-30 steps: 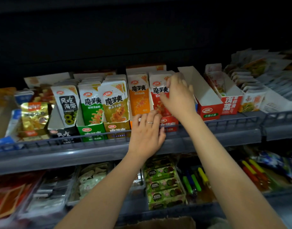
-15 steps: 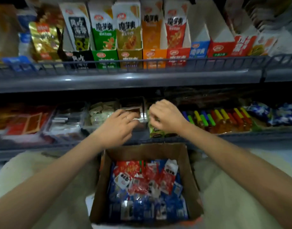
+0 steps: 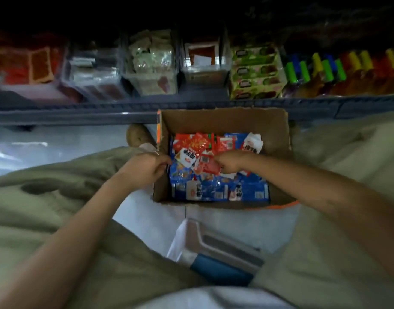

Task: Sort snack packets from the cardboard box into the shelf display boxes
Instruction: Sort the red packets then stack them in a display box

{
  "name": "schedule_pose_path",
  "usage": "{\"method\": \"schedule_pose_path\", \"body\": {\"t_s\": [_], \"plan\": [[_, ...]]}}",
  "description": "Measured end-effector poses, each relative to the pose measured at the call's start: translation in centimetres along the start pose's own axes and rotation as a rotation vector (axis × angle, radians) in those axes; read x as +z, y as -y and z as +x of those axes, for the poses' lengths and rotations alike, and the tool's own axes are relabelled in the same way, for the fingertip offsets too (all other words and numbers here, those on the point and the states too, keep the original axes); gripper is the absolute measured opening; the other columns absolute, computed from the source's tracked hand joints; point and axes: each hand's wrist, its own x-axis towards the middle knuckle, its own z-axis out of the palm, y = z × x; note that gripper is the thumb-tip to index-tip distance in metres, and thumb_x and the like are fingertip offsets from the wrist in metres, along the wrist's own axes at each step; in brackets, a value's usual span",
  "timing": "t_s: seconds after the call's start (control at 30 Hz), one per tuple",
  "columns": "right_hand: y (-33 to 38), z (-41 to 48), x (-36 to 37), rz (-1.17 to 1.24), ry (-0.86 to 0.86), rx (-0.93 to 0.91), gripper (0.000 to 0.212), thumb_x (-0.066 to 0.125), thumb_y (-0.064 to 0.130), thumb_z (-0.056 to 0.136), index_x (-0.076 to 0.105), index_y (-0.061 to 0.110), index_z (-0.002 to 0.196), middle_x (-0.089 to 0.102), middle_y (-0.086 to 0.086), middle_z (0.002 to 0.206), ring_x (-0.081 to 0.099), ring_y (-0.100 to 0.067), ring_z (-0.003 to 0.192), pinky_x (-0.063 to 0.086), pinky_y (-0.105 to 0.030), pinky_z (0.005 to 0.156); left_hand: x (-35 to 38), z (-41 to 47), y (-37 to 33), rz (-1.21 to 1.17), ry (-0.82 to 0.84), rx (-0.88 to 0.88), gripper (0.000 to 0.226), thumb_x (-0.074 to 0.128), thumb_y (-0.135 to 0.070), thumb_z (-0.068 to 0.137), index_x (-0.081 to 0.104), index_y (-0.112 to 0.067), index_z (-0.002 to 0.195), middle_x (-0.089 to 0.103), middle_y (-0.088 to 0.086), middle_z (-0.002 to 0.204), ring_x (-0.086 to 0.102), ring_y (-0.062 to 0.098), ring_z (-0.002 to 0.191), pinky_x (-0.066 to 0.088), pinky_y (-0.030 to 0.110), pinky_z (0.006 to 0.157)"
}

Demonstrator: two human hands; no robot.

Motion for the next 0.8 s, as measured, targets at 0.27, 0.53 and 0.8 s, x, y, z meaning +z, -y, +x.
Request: {"method": "schedule_pose_path", "body": {"t_s": [0.27,0.53,0.8], "plan": [[1.9,4.7,6.1,0.209,-0.226,0.291,0.084,0.066,0.031,0.085,0.014,0.012,0.148,0.021,-0.020,0.149,0.033,-0.035,0.132,0.040,-0.042,0.101,-1.0,2.1,-0.2,0.063,-0.105,0.031,0.031,0.044,-0.023,0.098,0.057,-0.017,0.126,0.064,0.008,0.112,0.060,0.023,0.098,0.034,0.027,0.069],[1.5,6.0,5.7,0.197,-0.314,0.218,0.049,0.058,0.021,0.091,0.042,0.010,0.136,0.056,-0.013,0.122,0.056,-0.028,0.107,0.047,-0.036,0.088,-1.0,1.7,0.1,0.049,-0.103,0.022,0.033,0.041,-0.022,0.099,0.054,-0.017,0.130,0.062,0.006,0.117,0.059,0.020,0.101,0.029,0.023,0.068],[-0.7,3.1,-3.6,0.498,-0.171,-0.070,0.014,0.068,0.019,0.086,0.069,0.014,0.098,0.067,-0.001,0.103,0.062,-0.020,0.092,0.048,-0.039,0.088,0.9,1.6,0.1,-0.178,-0.094,-0.072,0.053,0.058,-0.027,0.093,0.040,-0.015,0.141,0.046,0.007,0.141,0.049,0.025,0.122,0.043,0.035,0.094]]}}
